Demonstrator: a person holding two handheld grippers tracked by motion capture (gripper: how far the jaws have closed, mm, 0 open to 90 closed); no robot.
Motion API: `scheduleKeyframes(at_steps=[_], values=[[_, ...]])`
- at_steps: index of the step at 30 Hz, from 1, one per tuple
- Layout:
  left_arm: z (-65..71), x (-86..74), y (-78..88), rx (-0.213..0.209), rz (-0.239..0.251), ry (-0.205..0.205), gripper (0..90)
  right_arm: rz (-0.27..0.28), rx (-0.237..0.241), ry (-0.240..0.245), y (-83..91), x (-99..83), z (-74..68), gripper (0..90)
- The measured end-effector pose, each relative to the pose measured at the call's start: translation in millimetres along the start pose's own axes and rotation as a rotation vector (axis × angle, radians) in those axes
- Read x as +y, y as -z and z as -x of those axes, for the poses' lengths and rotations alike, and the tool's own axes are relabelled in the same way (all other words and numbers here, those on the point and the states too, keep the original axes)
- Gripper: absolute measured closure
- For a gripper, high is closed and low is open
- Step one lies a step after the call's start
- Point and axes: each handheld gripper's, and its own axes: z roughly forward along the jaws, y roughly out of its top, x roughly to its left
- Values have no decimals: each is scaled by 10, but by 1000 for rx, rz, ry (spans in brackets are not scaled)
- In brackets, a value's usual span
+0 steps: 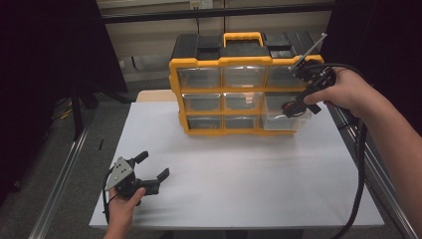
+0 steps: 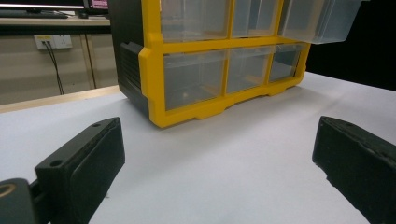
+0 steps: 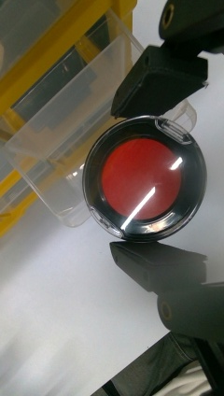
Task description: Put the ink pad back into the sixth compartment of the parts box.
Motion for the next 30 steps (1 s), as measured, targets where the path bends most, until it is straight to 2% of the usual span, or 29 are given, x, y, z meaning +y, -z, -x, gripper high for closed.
scheduleKeyframes(at_steps=[7,15,21,22,26,28,29,30], values=[[-2,1,5,5,0,-3,26,-6,-15,3,-18,14,42,300],[-4,-1,0,-7,0,0,26,12,-27,-8,-46,38,95,300],[-2,1,3,3,0,-2,26,19,-44,-20,-69,62,106,300],[-4,0,1,-8,1,1,26,17,-42,-18,-73,64,105,300],[-3,1,1,-5,1,0,26,9,-51,-25,-98,84,94,300],[-3,2,5,3,0,-3,26,12,-55,-18,-108,93,101,300],[-18,5,15,0,-14,-24,26,12,-55,-25,-119,96,100,300],[-17,4,14,0,-11,-19,26,9,-55,-24,-124,98,103,300]])
